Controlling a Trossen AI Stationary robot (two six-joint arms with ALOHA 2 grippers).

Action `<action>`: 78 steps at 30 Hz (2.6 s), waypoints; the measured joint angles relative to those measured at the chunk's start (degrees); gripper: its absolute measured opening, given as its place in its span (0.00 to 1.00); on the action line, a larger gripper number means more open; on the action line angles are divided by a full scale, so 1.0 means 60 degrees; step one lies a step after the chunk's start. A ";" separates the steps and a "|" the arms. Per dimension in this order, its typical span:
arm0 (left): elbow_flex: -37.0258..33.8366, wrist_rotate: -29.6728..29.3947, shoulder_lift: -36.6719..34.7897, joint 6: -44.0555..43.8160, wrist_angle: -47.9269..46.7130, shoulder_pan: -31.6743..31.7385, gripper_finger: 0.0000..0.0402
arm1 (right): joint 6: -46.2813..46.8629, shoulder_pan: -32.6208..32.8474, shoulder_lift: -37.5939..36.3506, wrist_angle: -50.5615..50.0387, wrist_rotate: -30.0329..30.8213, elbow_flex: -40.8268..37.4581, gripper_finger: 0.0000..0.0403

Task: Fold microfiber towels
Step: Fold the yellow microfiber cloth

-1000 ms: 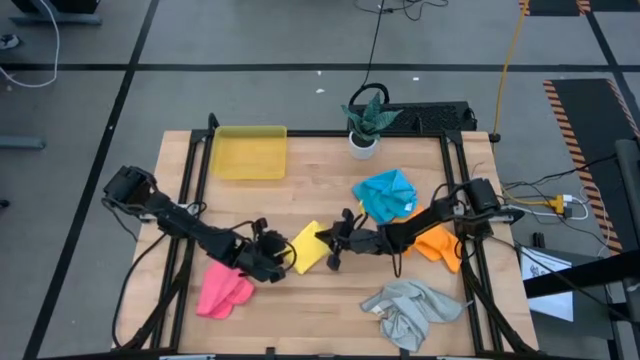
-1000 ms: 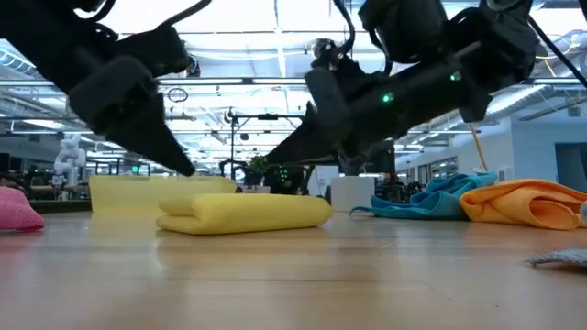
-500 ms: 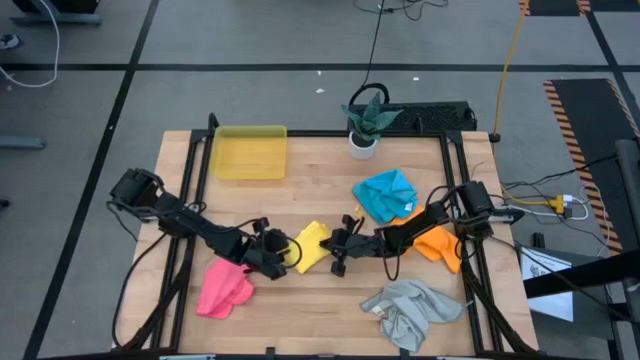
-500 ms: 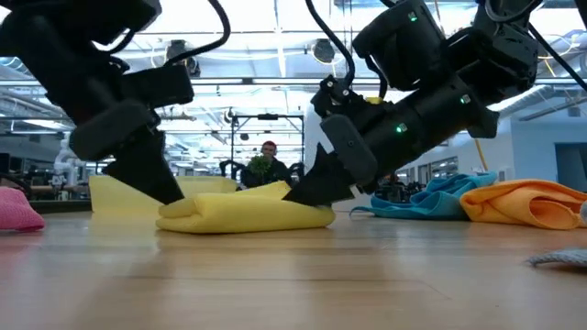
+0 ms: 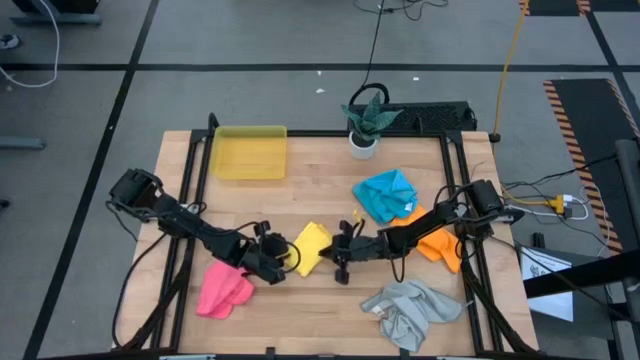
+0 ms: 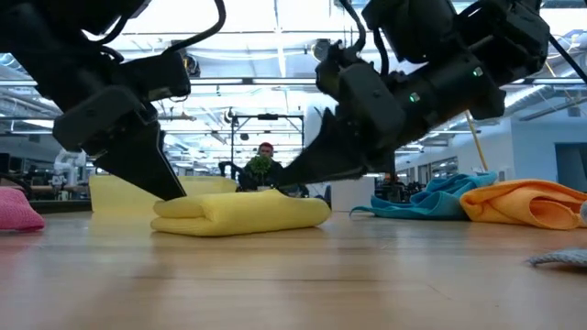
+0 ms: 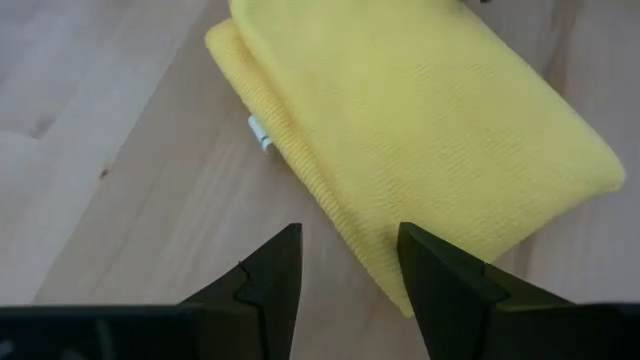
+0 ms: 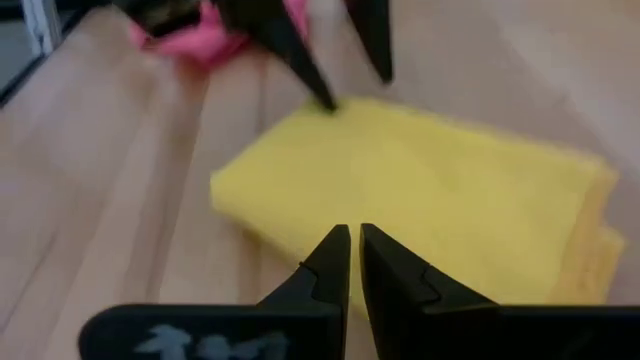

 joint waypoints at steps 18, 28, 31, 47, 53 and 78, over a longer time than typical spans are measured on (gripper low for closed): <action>0.0000 0.0636 0.0000 0.0053 0.0449 -0.0255 0.42 | -0.0012 -0.0204 -0.0377 -0.1717 0.0399 0.0000 0.04; 0.0000 0.0614 0.0000 0.0265 0.0691 -0.0389 0.42 | -0.0016 0.0039 -0.0980 -0.1685 0.1004 0.0000 0.04; 0.0000 0.0923 -0.0159 0.0245 0.0374 -0.0409 0.42 | -0.0012 0.0222 -0.0882 -0.1580 0.0993 0.0000 0.04; -0.0013 0.1173 0.0468 0.1109 0.0966 -0.0321 0.42 | 0.0730 -0.0019 -0.0885 -0.1641 0.1789 0.0000 0.04; -0.0018 0.2082 0.1798 0.2779 0.4103 -0.0280 0.42 | -0.0075 -0.0015 -0.1172 -0.1765 0.2025 0.0000 0.04; -0.0029 -0.1675 0.0702 0.2196 0.4042 0.0192 0.42 | -0.0094 0.0539 0.0906 0.1317 -0.0553 0.0219 0.04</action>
